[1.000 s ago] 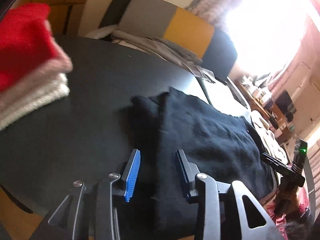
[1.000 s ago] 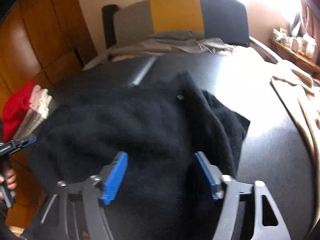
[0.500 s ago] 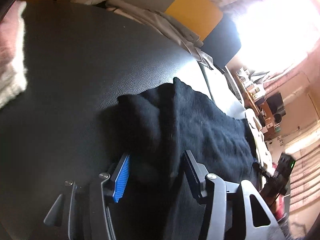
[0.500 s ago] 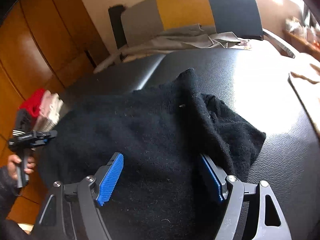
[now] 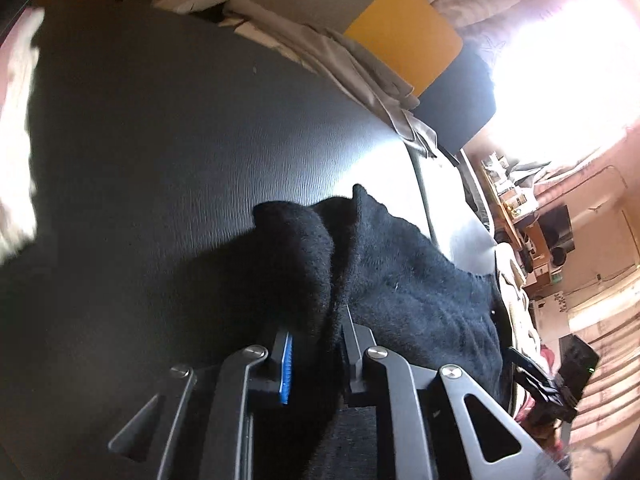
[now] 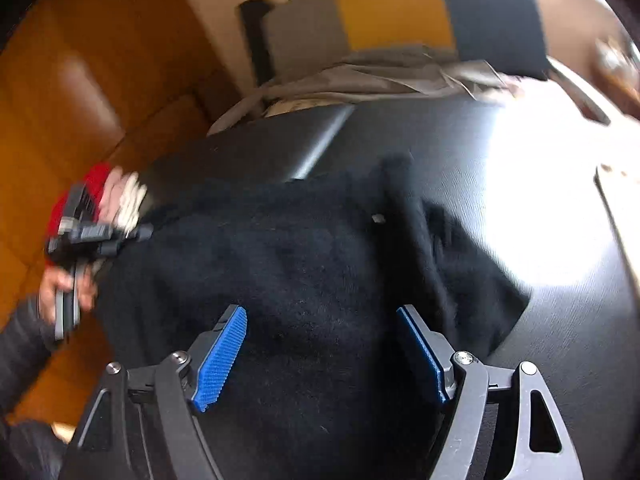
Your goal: Fold clothes
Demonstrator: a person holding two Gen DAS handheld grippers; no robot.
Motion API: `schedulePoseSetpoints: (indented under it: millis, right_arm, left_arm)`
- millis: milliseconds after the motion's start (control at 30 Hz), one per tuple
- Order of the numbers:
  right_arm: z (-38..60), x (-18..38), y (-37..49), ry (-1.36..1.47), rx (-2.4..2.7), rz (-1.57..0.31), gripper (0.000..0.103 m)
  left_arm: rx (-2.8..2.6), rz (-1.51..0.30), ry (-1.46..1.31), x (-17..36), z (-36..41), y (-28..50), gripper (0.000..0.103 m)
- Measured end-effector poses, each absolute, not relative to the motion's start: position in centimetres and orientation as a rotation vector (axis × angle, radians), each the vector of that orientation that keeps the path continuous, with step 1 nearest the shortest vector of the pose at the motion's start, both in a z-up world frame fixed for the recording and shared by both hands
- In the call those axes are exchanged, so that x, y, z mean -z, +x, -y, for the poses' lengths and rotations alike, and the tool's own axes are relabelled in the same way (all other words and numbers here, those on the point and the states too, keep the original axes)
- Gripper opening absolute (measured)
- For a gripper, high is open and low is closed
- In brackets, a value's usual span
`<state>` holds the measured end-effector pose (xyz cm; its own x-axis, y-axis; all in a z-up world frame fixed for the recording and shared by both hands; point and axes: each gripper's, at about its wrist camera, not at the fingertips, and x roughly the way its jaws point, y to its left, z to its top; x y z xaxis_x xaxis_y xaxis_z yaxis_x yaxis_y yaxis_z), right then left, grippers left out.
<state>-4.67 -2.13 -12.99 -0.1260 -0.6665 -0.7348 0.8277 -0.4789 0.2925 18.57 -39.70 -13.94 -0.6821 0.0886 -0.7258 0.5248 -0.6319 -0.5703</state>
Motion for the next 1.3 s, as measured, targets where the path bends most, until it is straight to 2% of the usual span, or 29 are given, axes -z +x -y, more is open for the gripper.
schedulePoseSetpoints:
  millis: [100,267,400,467,633,733,867,1000,1133,1300]
  right_arm:
    - [3.5,11.7,-3.6,1.013,1.699,-0.389,0.078]
    - [5.0,13.6,-3.3,1.049,1.589,-0.651,0.078]
    - [5.3,15.5,-3.6,1.063,1.571,-0.695,0.079]
    - [5.0,15.9,-3.8,1.059,1.580,-0.649,0.083]
    - [4.5,16.3,-3.7,1.036,1.601,-0.603,0.084]
    - [4.4,16.4,-3.4,1.024,1.613,-0.582,0.089]
    - [4.2,16.7,-2.8,0.995,1.629,-0.534,0.102]
    - [4.0,16.8,-2.6,0.977,1.643,-0.507,0.103]
    - [3.8,16.6,-3.1,0.967,1.641,-0.461,0.103]
    - [2.0,16.4,-4.2,0.949,1.646,-0.417,0.103]
  left_arm:
    - [2.382,-1.139,1.095,12.8,40.5,18.5,0.016]
    - [2.375,-1.073,1.114,11.1,41.5,18.6,0.016]
    - [2.410,-1.058,1.152,9.8,40.8,18.5,0.016]
    - [2.434,-1.112,1.141,9.1,40.5,18.4,0.015]
    - [2.517,-1.277,1.072,5.8,38.7,18.1,0.015]
    - [2.575,-1.374,1.025,3.4,37.1,17.7,0.015]
    - [2.657,-1.422,1.002,0.1,33.1,15.4,0.015]
    - [2.700,-1.414,1.047,-1.8,28.8,11.5,0.015]
    - [2.696,-1.362,1.161,-1.1,24.4,6.8,0.015]
    - [2.625,-1.317,1.363,2.7,20.0,1.2,0.015]
